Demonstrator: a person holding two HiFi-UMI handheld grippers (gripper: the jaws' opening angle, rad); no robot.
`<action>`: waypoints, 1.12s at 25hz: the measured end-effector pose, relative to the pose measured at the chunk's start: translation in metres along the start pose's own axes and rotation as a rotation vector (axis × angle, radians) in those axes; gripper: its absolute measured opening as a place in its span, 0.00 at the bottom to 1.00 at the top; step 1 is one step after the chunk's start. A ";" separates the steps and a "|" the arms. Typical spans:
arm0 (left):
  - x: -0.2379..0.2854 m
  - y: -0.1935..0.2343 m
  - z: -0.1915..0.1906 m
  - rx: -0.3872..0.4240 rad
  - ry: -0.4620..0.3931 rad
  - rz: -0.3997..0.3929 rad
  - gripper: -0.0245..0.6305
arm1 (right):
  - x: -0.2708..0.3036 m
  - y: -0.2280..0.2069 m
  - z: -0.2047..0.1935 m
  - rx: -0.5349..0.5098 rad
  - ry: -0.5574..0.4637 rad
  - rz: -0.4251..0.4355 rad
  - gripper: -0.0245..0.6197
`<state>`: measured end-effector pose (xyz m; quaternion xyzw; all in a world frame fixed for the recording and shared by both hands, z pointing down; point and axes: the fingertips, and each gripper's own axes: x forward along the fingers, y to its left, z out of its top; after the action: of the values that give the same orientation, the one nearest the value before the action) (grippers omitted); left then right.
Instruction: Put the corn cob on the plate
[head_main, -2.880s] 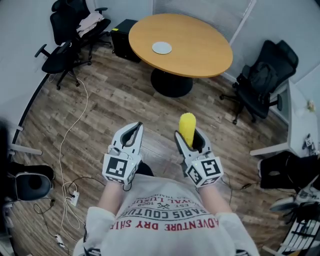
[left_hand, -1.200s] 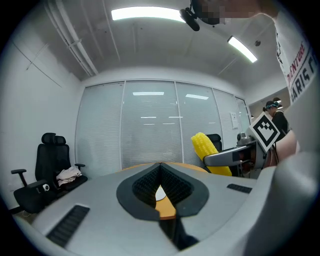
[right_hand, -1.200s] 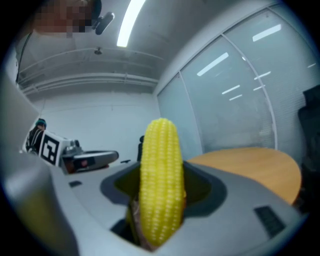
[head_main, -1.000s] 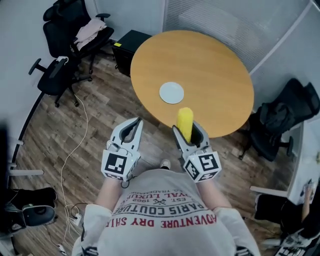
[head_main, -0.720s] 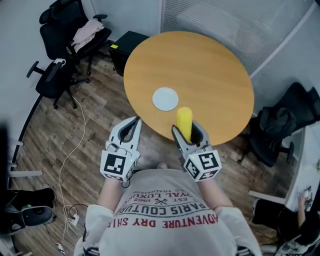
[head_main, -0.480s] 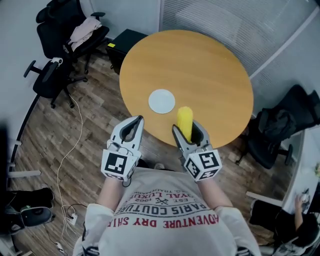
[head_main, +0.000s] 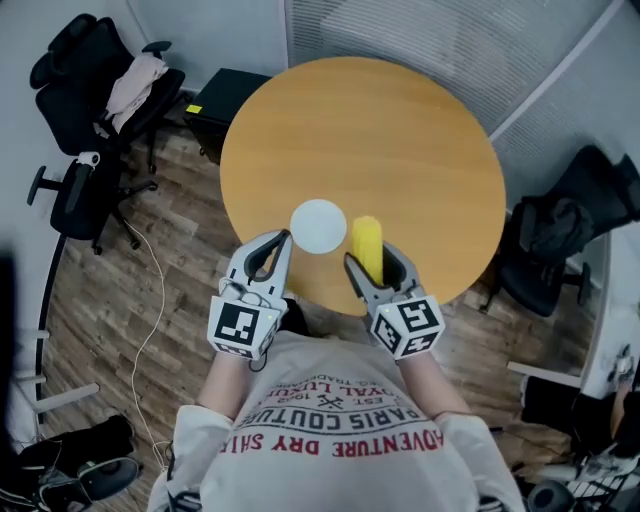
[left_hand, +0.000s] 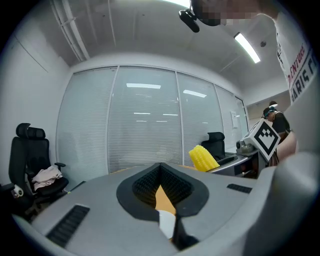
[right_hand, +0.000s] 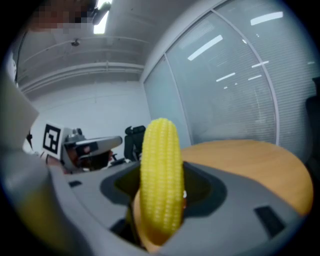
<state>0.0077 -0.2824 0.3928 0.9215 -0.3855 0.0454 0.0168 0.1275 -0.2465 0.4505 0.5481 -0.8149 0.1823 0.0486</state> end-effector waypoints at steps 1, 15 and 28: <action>0.007 0.007 0.001 -0.004 0.001 -0.017 0.09 | 0.007 -0.003 0.000 0.012 0.005 -0.019 0.45; 0.083 0.089 -0.022 -0.028 0.070 -0.256 0.09 | 0.096 -0.030 -0.036 0.129 0.133 -0.254 0.45; 0.115 0.115 -0.089 -0.031 0.178 -0.378 0.09 | 0.153 -0.048 -0.128 0.232 0.344 -0.350 0.45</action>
<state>0.0000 -0.4384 0.4920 0.9694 -0.2033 0.1167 0.0732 0.0957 -0.3520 0.6236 0.6434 -0.6612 0.3538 0.1539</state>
